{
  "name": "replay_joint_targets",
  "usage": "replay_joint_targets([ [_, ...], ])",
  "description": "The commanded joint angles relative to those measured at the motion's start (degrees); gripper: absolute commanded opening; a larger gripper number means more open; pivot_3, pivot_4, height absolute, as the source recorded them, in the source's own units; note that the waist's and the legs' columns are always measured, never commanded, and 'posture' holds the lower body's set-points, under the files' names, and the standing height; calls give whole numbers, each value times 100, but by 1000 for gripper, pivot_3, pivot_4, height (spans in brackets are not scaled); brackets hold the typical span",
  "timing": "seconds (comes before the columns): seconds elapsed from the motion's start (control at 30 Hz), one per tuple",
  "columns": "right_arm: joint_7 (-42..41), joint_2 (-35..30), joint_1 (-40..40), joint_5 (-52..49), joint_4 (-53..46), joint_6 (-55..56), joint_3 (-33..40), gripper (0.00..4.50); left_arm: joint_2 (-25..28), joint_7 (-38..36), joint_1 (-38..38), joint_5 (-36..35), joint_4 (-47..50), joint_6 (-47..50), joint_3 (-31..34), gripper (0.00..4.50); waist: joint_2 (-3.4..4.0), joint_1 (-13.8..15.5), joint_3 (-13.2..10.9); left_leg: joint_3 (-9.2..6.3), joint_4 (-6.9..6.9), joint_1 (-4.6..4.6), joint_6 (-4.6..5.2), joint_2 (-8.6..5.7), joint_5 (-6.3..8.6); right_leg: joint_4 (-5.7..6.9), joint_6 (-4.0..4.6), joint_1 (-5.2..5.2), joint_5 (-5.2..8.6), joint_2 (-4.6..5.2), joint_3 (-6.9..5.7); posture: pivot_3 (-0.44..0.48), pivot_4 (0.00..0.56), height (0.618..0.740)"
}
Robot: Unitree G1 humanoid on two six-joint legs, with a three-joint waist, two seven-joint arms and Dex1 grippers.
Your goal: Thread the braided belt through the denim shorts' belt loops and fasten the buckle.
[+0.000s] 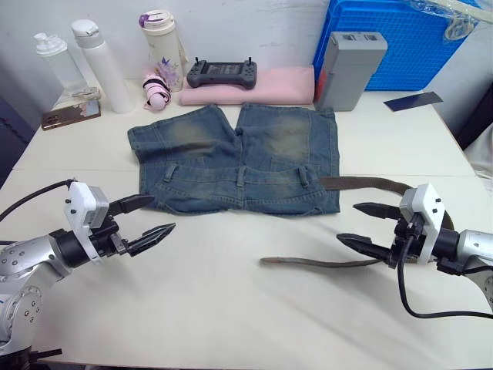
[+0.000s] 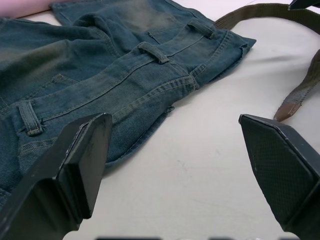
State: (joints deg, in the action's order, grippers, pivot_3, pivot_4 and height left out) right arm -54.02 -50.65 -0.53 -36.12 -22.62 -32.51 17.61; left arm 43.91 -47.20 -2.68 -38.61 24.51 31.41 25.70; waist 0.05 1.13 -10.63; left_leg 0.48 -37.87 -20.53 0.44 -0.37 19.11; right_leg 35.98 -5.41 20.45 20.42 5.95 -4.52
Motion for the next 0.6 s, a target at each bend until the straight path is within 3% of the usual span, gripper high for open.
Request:
replay_joint_targets([
  [0.03, -136, -9, -14, -40, -105, 86, -23, 4500, 86, -96, 50, -14, 93, -82, -44, 4412, 0, 0, 0, 0, 0, 0, 0, 0, 0, 0, 0, 0, 0, 0, 0, 0, 150, 739],
  [0.13, -443, -183, 65, -75, -221, 37, -132, 4500, 95, -179, 74, 25, 132, -128, -200, 4412, 0, 3, 0, 0, 0, 0, 0, 0, 0, 0, 0, 0, 0, 0, 0, 0, 150, 739],
  [0.27, -962, -638, 173, 417, -575, 286, -844, 4500, 103, -280, 217, 24, 136, -126, -429, 4412, 0, 2, 0, 0, 0, 0, 1, 0, 1, 0, 0, 0, 0, 0, 0, 0, 150, 739],
  [0.43, -747, -862, 121, 1918, -185, 1036, -1945, 4500, 85, -287, 369, 52, 119, -106, -559, 4412, -1, -1, 0, 1, -6, 0, 1, 0, 2, -3, 0, 0, 0, 0, 1, 0, 150, 739],
  [0.6, -465, -643, 0, 2476, 248, 1261, -2303, 4500, 65, -240, 395, 15, 202, -57, -604, 4412, -4, -40, 2, 1, -11, 1, -1, 1, 2, -5, 0, 0, 0, 0, 0, 0, 150, 739],
])
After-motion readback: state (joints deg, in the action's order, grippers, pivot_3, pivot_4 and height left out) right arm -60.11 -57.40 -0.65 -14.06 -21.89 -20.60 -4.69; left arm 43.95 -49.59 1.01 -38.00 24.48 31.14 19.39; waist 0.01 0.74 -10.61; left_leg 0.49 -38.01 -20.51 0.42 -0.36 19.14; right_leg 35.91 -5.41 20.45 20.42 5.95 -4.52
